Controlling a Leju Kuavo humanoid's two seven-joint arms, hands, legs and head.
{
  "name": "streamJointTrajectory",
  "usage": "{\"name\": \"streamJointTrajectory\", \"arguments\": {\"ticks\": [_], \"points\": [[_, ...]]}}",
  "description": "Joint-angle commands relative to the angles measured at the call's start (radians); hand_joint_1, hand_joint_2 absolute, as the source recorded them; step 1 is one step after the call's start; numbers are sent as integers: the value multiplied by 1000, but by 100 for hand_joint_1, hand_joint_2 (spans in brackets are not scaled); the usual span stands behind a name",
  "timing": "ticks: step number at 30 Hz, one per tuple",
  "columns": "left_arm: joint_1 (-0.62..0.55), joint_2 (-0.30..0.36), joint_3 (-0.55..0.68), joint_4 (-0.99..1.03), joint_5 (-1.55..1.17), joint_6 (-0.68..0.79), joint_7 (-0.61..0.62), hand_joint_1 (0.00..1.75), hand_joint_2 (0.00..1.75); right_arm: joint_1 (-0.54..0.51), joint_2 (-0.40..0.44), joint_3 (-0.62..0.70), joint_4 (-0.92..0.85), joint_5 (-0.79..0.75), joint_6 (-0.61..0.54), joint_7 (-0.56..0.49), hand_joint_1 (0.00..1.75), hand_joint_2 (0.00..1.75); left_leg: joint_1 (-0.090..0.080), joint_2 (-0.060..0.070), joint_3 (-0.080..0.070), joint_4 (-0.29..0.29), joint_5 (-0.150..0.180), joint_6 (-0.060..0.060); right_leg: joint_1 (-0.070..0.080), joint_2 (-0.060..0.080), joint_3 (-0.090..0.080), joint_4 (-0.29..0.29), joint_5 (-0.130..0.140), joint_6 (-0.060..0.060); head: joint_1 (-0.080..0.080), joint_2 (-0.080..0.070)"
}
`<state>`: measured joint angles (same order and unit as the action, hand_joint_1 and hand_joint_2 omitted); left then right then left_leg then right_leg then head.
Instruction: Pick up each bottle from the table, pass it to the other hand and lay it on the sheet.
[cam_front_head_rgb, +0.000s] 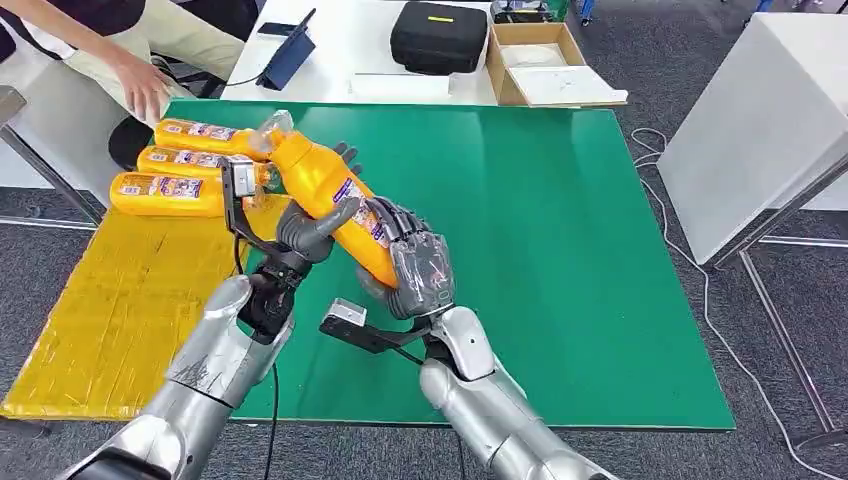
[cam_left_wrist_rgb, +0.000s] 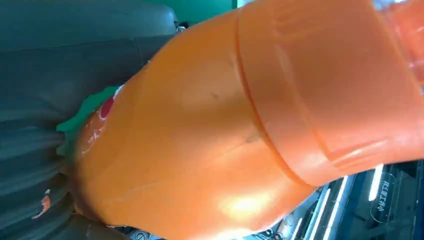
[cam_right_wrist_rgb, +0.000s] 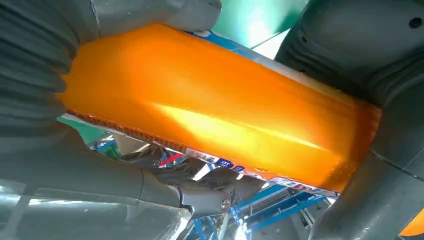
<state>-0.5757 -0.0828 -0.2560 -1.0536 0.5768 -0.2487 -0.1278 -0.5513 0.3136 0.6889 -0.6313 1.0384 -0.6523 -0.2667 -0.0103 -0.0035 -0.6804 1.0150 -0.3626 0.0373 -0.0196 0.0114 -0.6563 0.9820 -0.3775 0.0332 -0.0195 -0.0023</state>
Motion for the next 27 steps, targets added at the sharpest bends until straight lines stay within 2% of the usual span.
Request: {"name": "streamJointTrajectory", "arguments": {"ticks": [1,2,3,11,27], "points": [[-73,-21,-53,0,0,-1,3,30,175,1,16,142,115,14,-21,-30,175,175,2,-3,4,0,-2,-3,2,-4,5,-1,-2,-2,0,0],[-72,-21,-50,-2,1,3,0,168,175,0,18,146,117,12,-19,-30,175,175,1,-4,6,0,-3,-3,2,-5,7,0,-3,-2,0,0],[-72,-20,-47,-4,2,6,-2,175,175,-2,19,148,120,11,-18,-29,175,175,1,-3,5,0,-2,-3,1,-4,6,0,-3,-2,0,0],[-92,-22,-28,5,-1,32,-17,175,175,-37,30,173,154,-44,-31,-33,175,175,2,-5,5,0,-2,-3,2,-6,7,0,-3,-3,0,0],[-82,-19,-16,2,4,22,-29,175,175,-27,26,182,152,-54,-46,-34,175,175,1,-4,4,0,-2,-3,2,-5,6,-1,-3,-2,0,0]]}}
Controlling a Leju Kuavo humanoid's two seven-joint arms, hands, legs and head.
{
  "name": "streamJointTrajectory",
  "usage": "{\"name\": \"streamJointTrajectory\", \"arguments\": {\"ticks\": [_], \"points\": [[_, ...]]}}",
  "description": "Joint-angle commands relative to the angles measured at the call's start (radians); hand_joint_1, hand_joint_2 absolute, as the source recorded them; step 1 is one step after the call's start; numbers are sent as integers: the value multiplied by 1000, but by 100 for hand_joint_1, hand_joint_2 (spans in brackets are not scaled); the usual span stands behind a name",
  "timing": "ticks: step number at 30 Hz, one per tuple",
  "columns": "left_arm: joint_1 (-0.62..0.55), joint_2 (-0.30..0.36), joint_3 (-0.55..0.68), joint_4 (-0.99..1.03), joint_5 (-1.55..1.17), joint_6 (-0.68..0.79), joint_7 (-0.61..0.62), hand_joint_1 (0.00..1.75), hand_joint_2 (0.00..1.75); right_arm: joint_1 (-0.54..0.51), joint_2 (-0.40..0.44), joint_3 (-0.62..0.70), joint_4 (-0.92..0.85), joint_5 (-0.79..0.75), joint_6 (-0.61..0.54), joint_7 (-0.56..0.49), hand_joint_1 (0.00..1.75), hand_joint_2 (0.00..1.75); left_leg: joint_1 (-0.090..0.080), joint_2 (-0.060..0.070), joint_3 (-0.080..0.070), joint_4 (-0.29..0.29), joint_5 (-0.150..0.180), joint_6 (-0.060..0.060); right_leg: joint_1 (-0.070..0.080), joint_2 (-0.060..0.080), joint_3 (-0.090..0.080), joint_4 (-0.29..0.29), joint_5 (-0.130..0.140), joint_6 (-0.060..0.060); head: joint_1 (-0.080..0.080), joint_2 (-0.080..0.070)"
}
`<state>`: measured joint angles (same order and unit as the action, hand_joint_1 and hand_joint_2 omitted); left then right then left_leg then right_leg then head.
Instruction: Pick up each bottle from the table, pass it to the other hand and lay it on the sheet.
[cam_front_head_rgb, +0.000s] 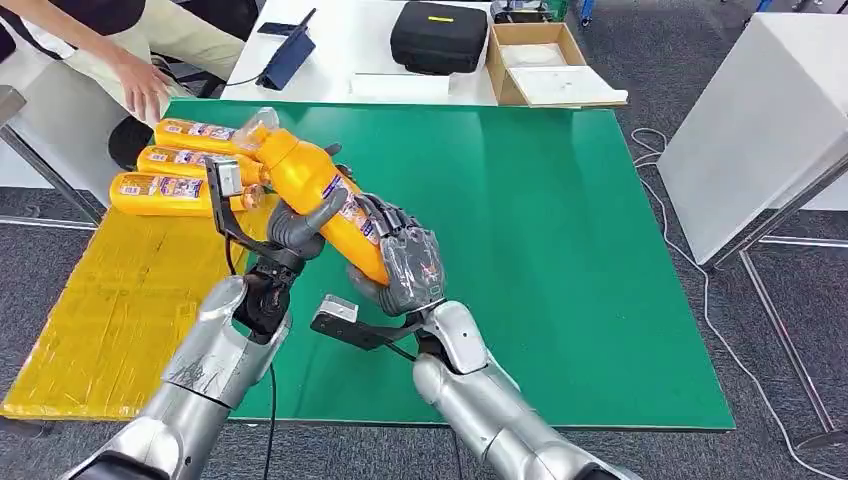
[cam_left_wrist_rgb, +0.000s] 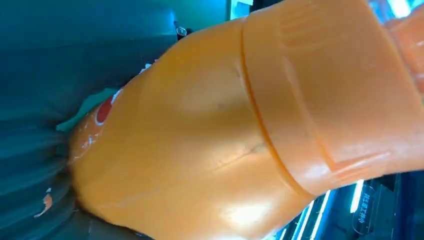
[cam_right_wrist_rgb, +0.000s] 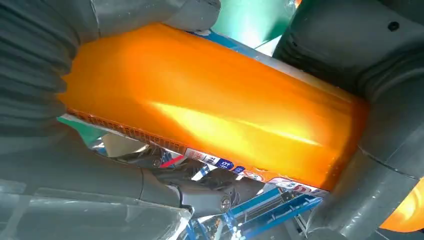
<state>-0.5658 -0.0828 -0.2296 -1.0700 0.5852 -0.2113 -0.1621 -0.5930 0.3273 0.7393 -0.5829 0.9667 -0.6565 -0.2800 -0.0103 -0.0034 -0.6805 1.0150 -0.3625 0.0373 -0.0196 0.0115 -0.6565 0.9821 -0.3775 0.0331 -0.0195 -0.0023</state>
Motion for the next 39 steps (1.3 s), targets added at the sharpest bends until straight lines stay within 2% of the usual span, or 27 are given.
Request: {"name": "streamJointTrajectory", "arguments": {"ticks": [1,6,8,9,11,13,15,17,18,20,22,23,24,25,27,28,29,30,31,33,35,36,38,39], "points": [[-92,-19,-43,19,-5,-16,6,175,175,15,12,132,103,17,-42,-21,175,175,2,-4,4,0,-2,-3,2,-5,6,-1,-3,-2,0,0],[-85,-18,-20,12,3,-12,7,175,175,25,2,102,63,14,-42,-29,175,175,1,-3,2,0,-1,-2,2,-4,4,-1,-1,-2,0,0],[-79,-16,-6,0,8,-6,1,175,175,34,-2,77,30,-9,-42,-54,175,175,2,-5,8,0,-3,-4,2,-7,10,-1,-5,-3,0,0],[-71,-10,7,-14,13,-2,-3,175,175,37,-4,56,6,-43,-42,-80,175,175,1,-3,3,0,-1,-2,1,-4,4,-1,-2,-2,0,0],[-57,1,40,-40,18,11,-7,175,175,39,-19,38,-52,-122,-37,-116,171,175,1,-3,4,0,-2,-3,1,-4,6,0,-3,-2,0,0],[-42,13,76,-60,20,18,-13,175,175,60,-54,10,-177,-248,-5,-156,0,175,1,-1,2,0,-1,-2,1,-2,3,-1,-1,-1,0,0],[-29,20,105,-69,4,26,-26,175,175,100,-98,-21,-329,-376,57,-189,0,175,1,-2,8,0,-4,-4,1,-3,10,0,-4,-3,0,0],[-25,21,124,-74,-26,54,-41,175,175,148,-143,-52,-483,-481,111,-196,0,175,1,-1,4,0,-2,-3,1,-2,5,-1,-2,-2,0,0],[-25,21,129,-74,-31,58,-41,175,175,162,-156,-60,-528,-504,128,-192,0,175,0,-2,2,-1,-1,-2,0,-2,4,-1,-1,-2,0,0],[-24,23,135,-73,-63,81,-57,175,175,192,-184,-84,-623,-538,136,-185,0,175,1,-3,8,0,-4,-4,1,-4,10,-1,-4,-3,0,0],[-23,23,135,-71,-63,82,-56,175,175,199,-193,-87,-642,-542,140,-182,0,175,0,-4,0,-1,0,-2,0,-3,2,-1,-1,-1,0,0],[-21,23,139,-70,-84,98,-68,175,175,213,-204,-101,-682,-568,145,-188,0,175,0,-5,8,0,-4,-4,1,-6,10,-1,-5,-3,0,0],[-18,23,141,-73,-100,112,-78,175,175,220,-211,-110,-705,-579,136,-198,0,175,0,-3,1,-1,-1,-2,0,-3,3,-1,-1,-1,0,0],[-15,24,146,-76,-117,122,-85,175,175,225,-223,-114,-728,-586,133,-199,0,175,0,-4,5,0,-3,-3,0,-4,7,-1,-3,-2,0,0],[-12,34,147,-89,-217,213,-128,175,175,254,-245,-137,-798,-614,135,-199,0,175,0,-4,2,-1,-1,-2,1,-3,5,-1,-2,-2,0,0],[-9,39,155,-95,-257,249,-132,175,175,272,-253,-151,-832,-615,131,-198,0,175,0,-4,9,-1,-4,-5,1,-5,12,-1,-5,-3,0,0],[-6,41,159,-97,-255,248,-132,175,175,276,-256,-153,-838,-616,132,-198,0,175,0,-4,3,-1,-2,-3,0,-4,5,-1,-3,-2,0,0],[-3,43,163,-101,-256,248,-132,175,175,284,-261,-155,-854,-617,136,-197,0,175,0,-4,6,-1,-3,-4,1,-4,9,-1,-4,-3,0,0],[-3,43,163,-101,-256,248,-132,175,175,284,-261,-155,-854,-617,136,-197,0,175,0,-3,1,-1,-1,-2,0,-2,3,-1,-1,-1,0,0],[6,63,158,-106,-349,320,-154,175,175,297,-263,-166,-872,-614,127,-198,0,175,0,-3,2,-1,-2,-2,0,-3,5,-1,-2,-2,0,0],[31,89,163,-129,-402,328,-174,175,175,312,-278,-201,-911,-609,107,-199,0,175,0,-3,10,-1,-5,-5,1,-3,12,-1,-5,-4,0,0],[47,102,160,-142,-542,415,-190,175,175,329,-286,-234,-944,-610,106,-190,0,175,0,-2,7,-1,-3,-4,0,-2,8,-1,-3,-3,0,0],[73,119,157,-151,-704,471,-189,175,175,350,-299,-282,-979,-623,125,-181,0,175,0,0,9,-2,-4,-4,0,-1,11,-2,-4,-3,0,0],[87,127,155,-146,-826,528,-186,175,175,364,-305,-310,-993,-631,132,-184,0,175,0,-2,2,-1,-2,-2,0,-1,4,-1,-1,-1,0,0]]}}
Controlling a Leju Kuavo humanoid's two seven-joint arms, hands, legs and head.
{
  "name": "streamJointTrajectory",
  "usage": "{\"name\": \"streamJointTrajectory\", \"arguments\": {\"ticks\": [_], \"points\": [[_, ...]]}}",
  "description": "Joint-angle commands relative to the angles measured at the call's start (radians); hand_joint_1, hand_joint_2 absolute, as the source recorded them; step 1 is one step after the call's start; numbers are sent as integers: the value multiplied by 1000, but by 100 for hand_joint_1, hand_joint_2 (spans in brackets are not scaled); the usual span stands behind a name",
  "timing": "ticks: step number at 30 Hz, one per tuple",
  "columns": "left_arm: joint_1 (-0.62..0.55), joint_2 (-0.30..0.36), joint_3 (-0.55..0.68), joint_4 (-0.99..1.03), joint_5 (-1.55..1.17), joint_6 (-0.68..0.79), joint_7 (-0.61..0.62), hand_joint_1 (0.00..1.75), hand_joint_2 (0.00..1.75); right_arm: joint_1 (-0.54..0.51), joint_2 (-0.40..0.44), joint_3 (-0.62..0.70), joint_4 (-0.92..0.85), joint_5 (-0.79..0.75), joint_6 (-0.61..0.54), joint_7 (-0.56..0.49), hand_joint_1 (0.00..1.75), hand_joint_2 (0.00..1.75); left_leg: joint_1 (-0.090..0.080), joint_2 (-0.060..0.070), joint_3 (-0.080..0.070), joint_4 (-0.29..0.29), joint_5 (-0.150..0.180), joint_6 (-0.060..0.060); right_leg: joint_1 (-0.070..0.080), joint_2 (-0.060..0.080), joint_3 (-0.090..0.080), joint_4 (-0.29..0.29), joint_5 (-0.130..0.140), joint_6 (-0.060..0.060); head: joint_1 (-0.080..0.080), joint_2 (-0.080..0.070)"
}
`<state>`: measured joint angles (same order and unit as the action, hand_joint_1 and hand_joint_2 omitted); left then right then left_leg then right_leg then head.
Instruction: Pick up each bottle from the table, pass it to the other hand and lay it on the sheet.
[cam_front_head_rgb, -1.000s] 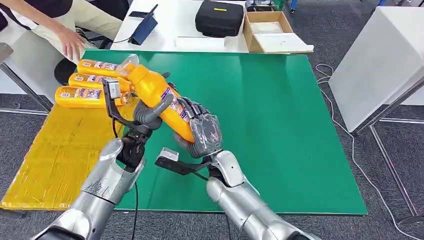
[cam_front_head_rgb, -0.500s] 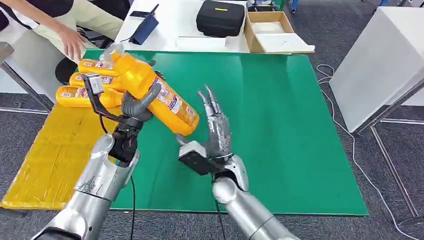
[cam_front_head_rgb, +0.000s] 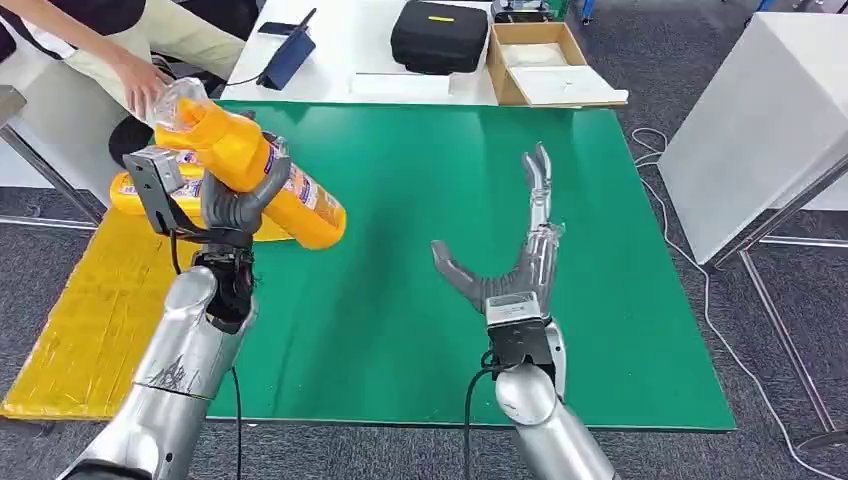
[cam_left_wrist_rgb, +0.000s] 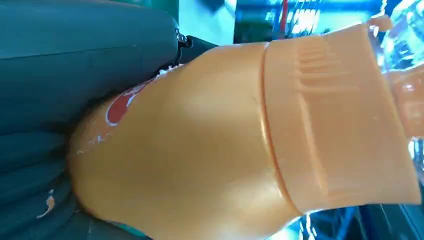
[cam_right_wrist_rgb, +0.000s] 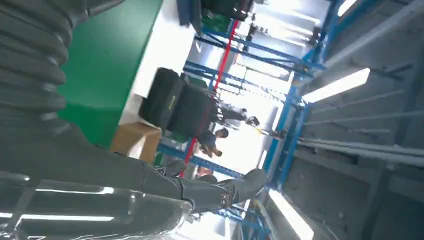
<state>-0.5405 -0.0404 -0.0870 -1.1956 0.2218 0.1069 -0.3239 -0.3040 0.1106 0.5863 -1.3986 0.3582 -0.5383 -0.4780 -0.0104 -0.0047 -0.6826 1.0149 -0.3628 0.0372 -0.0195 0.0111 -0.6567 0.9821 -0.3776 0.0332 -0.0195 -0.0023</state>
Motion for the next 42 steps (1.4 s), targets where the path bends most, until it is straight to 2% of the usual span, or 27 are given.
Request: {"name": "streamJointTrajectory", "arguments": {"ticks": [1,4,5,7,8,10,12,13,15,16,17,18,21,23,27,29,30,33,39,42], "points": [[68,88,15,-15,-501,208,-20,175,175,81,-89,-171,-182,-26,20,11,0,175,0,-1,8,-2,-3,-3,0,-2,8,-1,-3,-2,0,0],[71,85,22,-12,-506,206,-23,175,175,84,-91,-176,-183,-29,25,9,0,175,0,-1,3,-1,-1,-2,0,-1,3,-1,-2,-1,0,0],[71,85,22,-12,-506,206,-23,175,175,84,-91,-176,-183,-29,25,9,0,175,0,-1,6,-1,-2,-3,0,-2,6,-1,-3,-2,0,0],[61,110,-10,53,-738,308,23,175,175,86,-81,-193,-175,-20,18,14,0,175,0,-1,8,-1,-3,-3,0,-2,8,-1,-4,-3,0,0],[55,113,0,97,-812,320,29,175,175,92,-80,-204,-177,-16,23,24,0,175,0,0,5,-1,-2,-2,0,0,4,-1,-2,-2,0,0],[41,124,14,180,-882,328,26,175,175,103,-82,-213,-173,-16,32,28,0,175,0,-1,7,-2,-2,-3,0,-2,7,-1,-3,-2,0,0],[14,141,45,283,-908,351,17,175,175,114,-85,-214,-161,-16,38,24,0,175,0,-1,5,-2,-1,-2,0,-2,5,-2,-2,-2,0,0],[7,142,55,303,-906,352,0,175,175,115,-84,-214,-158,-16,38,21,0,175,0,-1,9,-3,-2,-4,0,-2,9,-2,-3,-3,0,0],[7,142,55,303,-906,352,0,175,175,115,-84,-214,-158,-16,38,21,0,175,0,0,5,-1,-1,-3,0,-1,5,-1,-2,-2,0,0],[5,140,55,302,-906,351,0,175,175,114,-83,-214,-159,-16,38,21,0,175,0,0,13,-3,-4,-6,1,-1,12,-2,-4,-4,0,0],[4,139,56,298,-916,351,9,175,175,113,-82,-213,-160,-15,37,21,0,175,1,0,6,-1,-2,-3,1,-1,6,-1,-2,-2,0,0],[0,146,57,314,-952,352,40,175,175,114,-84,-212,-159,-15,41,24,0,175,1,0,10,-1,-4,-5,1,-1,9,-1,-4,-3,0,0],[-47,200,29,448,-1114,437,79,175,175,107,-82,-220,-150,-16,54,45,0,175,1,0,3,-1,-1,-2,0,-1,2,-1,-1,-2,0,0],[-64,218,38,520,-1119,412,61,175,175,103,-80,-230,-141,-23,67,54,0,175,1,0,11,-1,-4,-5,1,-2,9,-1,-4,-4,0,0],[-67,264,20,633,-1263,458,134,175,175,108,-76,-241,-131,-23,87,49,0,175,0,2,4,-2,-1,-3,0,1,3,-1,-1,-2,0,0],[-66,286,17,671,-1302,474,137,175,175,110,-72,-243,-129,-22,96,47,0,175,1,2,12,-3,-4,-5,1,0,10,-2,-4,-4,0,0],[-69,294,11,686,-1324,481,145,175,175,109,-72,-243,-128,-21,99,47,0,175,1,2,5,-2,-2,-3,0,0,3,-1,-1,-2,0,0],[-63,354,-76,736,-1569,530,272,175,175,100,-74,-242,-126,-21,121,50,0,175,1,2,8,-2,-3,-4,1,0,6,-1,-3,-3,0,0],[-61,367,-86,750,-1620,525,283,175,175,99,-74,-243,-124,-20,127,50,0,175,1,1,4,-1,-2,-3,0,0,2,-1,-2,-2,0,0],[-48,393,-109,773,-1689,500,288,175,175,110,-75,-243,-117,-20,138,47,0,175,1,0,12,-1,-5,-5,1,-2,11,-1,-6,-5,0,0]]}}
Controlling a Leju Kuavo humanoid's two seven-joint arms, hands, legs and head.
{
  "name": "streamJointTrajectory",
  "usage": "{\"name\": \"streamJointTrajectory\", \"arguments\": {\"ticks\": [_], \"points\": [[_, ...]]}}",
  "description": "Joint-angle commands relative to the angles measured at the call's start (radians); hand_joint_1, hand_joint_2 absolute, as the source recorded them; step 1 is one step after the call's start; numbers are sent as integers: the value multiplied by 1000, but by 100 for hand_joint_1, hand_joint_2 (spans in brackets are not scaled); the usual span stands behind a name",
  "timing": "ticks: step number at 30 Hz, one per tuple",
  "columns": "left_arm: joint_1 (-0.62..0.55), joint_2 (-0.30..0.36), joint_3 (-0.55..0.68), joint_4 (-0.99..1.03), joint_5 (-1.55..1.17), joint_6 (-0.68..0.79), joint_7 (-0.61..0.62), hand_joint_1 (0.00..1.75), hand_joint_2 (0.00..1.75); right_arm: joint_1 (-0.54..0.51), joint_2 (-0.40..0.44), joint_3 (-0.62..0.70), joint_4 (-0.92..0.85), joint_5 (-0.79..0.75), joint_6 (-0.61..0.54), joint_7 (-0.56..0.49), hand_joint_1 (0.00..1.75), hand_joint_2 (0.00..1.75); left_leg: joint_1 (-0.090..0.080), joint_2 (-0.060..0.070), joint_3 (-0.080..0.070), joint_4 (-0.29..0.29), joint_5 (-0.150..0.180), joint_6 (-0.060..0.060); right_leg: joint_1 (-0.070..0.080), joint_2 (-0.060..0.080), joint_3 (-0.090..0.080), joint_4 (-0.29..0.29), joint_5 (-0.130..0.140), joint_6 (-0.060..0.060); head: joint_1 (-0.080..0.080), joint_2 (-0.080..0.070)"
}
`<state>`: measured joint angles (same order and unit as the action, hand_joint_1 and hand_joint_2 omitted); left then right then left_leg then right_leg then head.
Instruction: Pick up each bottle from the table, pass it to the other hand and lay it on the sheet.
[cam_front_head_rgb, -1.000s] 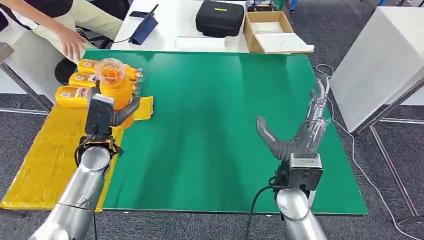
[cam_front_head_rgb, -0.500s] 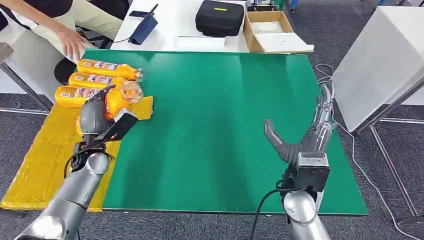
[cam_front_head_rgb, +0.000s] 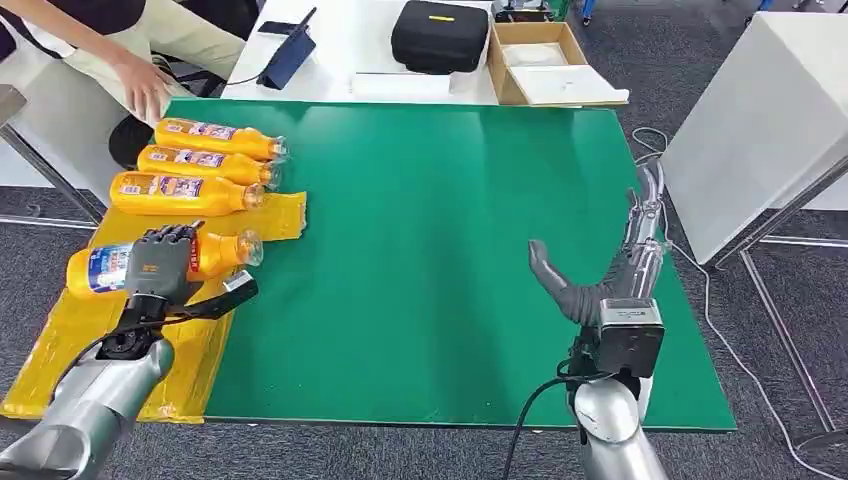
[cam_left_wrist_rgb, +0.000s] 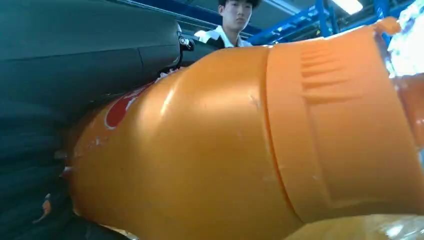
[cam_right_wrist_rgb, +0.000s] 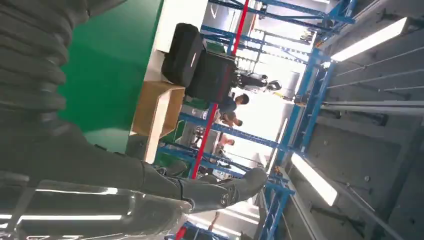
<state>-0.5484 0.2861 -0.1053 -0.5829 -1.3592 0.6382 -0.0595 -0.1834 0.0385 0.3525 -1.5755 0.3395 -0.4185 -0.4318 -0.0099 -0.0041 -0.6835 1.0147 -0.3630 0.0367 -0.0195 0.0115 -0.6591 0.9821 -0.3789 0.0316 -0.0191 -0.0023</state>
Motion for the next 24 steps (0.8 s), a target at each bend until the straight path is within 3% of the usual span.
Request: {"name": "streamJointTrajectory", "arguments": {"ticks": [1,5,7,14,17,19,24], "points": [[-34,73,-91,165,-117,-27,19,175,175,-9,-2,-10,63,-1,19,0,0,175,0,0,7,-1,-2,-3,0,-1,7,-1,-2,-2,0,0],[-29,78,-115,192,-183,-15,8,175,175,-16,1,-16,68,0,27,-3,0,175,1,2,12,-1,-5,-4,1,1,11,-2,-4,-3,0,0],[-38,58,-115,199,-202,3,5,175,175,-26,0,-17,68,3,32,4,0,175,0,0,5,-1,-2,-2,0,-1,5,-1,-2,-2,0,0],[-36,36,-154,188,-212,31,14,175,175,-30,4,-17,71,7,37,16,0,175,0,-1,9,-1,-3,-3,0,-2,10,-1,-3,-3,0,0],[-41,24,-154,188,-212,38,16,175,175,-33,5,-14,74,10,39,20,0,175,0,-2,4,-1,-1,-2,0,-2,4,-1,-1,-1,0,0],[-45,16,-153,190,-212,45,15,175,175,-35,4,-12,77,12,39,23,0,175,0,-2,10,-2,-3,-4,0,-3,11,-1,-4,-3,0,0],[-45,-18,-122,168,-210,60,1,175,175,-39,-6,-4,89,11,32,27,0,175,0,-2,4,-1,0,-1,0,-3,5,-1,-1,-1,0,0]]}}
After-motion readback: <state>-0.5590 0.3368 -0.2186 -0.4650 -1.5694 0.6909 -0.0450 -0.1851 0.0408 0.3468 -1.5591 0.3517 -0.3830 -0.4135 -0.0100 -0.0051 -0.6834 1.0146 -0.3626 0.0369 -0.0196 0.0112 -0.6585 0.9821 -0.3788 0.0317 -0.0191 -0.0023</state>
